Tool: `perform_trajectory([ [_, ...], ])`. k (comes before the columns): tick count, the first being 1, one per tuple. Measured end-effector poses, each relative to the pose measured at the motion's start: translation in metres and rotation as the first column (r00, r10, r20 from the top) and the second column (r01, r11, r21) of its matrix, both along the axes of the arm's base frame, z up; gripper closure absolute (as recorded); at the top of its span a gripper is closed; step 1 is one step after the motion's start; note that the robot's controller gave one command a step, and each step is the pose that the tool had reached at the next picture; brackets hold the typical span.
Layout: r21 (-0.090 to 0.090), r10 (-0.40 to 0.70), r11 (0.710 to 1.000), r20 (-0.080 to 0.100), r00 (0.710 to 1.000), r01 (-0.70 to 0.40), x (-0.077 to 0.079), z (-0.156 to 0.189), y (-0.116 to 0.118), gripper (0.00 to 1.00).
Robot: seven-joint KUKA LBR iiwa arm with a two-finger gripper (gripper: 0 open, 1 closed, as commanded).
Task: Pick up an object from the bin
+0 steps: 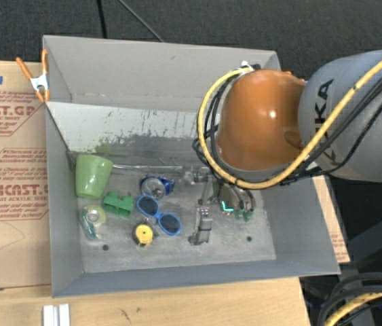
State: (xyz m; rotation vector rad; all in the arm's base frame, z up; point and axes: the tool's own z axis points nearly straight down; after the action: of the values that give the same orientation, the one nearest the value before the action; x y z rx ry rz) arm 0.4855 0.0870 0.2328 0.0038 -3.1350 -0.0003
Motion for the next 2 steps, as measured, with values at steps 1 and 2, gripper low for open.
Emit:
perform_trajectory([
  [1, 0.0, 0.198, 0.98, 0.001, 0.98, -0.198, 0.033, -0.148, 0.028, 0.0],
  [2, 0.001, 0.522, 0.853, 0.007, 0.853, -0.522, 0.034, -0.163, 0.045, 0.0],
])
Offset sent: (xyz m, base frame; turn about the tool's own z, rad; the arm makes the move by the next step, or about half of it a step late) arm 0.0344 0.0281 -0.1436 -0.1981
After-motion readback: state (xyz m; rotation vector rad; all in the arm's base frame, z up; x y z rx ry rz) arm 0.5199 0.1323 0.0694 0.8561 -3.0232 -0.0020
